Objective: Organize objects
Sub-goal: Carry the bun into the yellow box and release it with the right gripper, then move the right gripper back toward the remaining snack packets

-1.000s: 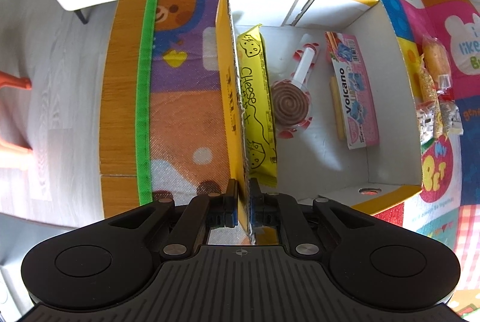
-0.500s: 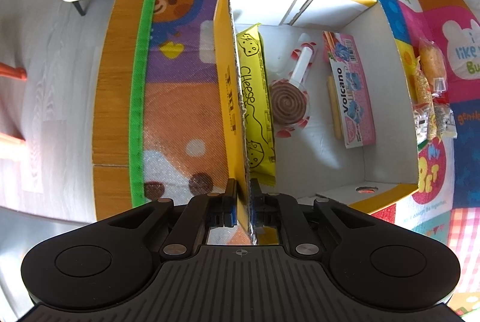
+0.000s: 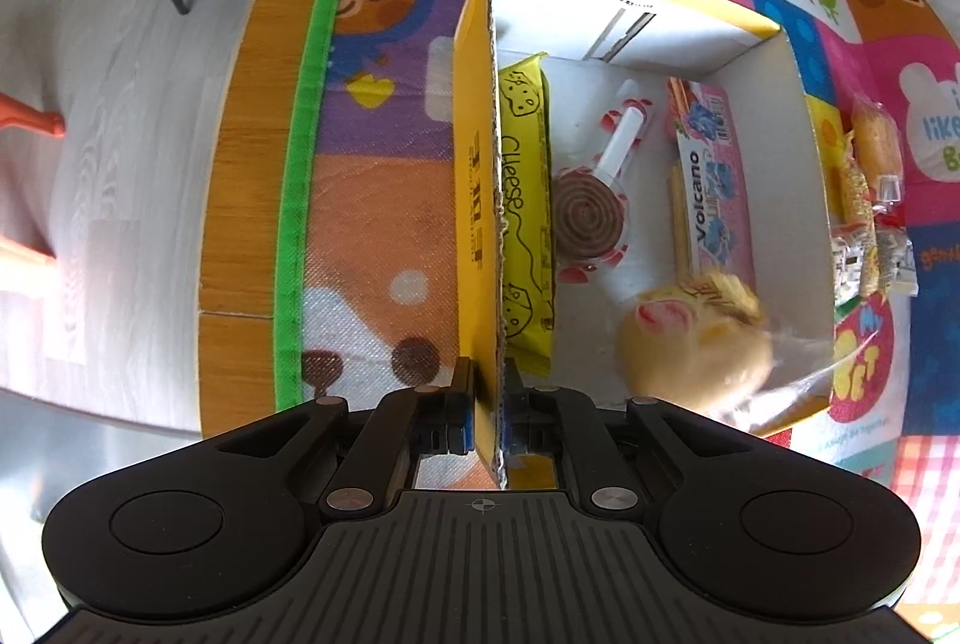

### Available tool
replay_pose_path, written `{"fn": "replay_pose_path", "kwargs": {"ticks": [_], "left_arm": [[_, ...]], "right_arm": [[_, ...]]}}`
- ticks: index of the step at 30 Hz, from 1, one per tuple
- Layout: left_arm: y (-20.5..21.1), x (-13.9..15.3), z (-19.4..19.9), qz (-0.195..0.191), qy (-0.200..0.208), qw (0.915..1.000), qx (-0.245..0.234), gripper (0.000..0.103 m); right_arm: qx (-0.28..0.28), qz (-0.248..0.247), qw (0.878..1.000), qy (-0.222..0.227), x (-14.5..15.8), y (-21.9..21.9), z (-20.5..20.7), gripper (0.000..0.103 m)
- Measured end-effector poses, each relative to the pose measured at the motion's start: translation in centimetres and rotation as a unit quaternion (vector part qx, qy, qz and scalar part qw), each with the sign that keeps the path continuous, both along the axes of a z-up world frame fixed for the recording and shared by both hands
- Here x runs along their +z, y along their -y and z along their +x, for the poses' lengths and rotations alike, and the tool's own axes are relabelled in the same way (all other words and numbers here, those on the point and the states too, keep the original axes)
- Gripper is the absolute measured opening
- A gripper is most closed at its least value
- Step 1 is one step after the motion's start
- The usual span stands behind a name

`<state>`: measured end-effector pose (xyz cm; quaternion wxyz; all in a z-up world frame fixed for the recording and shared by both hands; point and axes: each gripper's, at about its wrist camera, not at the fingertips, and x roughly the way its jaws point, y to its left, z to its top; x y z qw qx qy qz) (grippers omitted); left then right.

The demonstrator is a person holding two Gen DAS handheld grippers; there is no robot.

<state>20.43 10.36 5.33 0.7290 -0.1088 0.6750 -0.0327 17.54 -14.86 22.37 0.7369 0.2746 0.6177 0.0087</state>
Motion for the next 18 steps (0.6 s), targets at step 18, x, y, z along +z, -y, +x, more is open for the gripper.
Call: {"fn": "replay_pose_path", "kwargs": {"ticks": [18], "left_arm": [[1.2, 0.5, -0.7, 0.024, -0.008, 0.9997, 0.000, 0.008]], "right_arm": [[0.121, -0.133, 0.984, -0.007, -8.5, 9.6, -1.0, 0.069]]}}
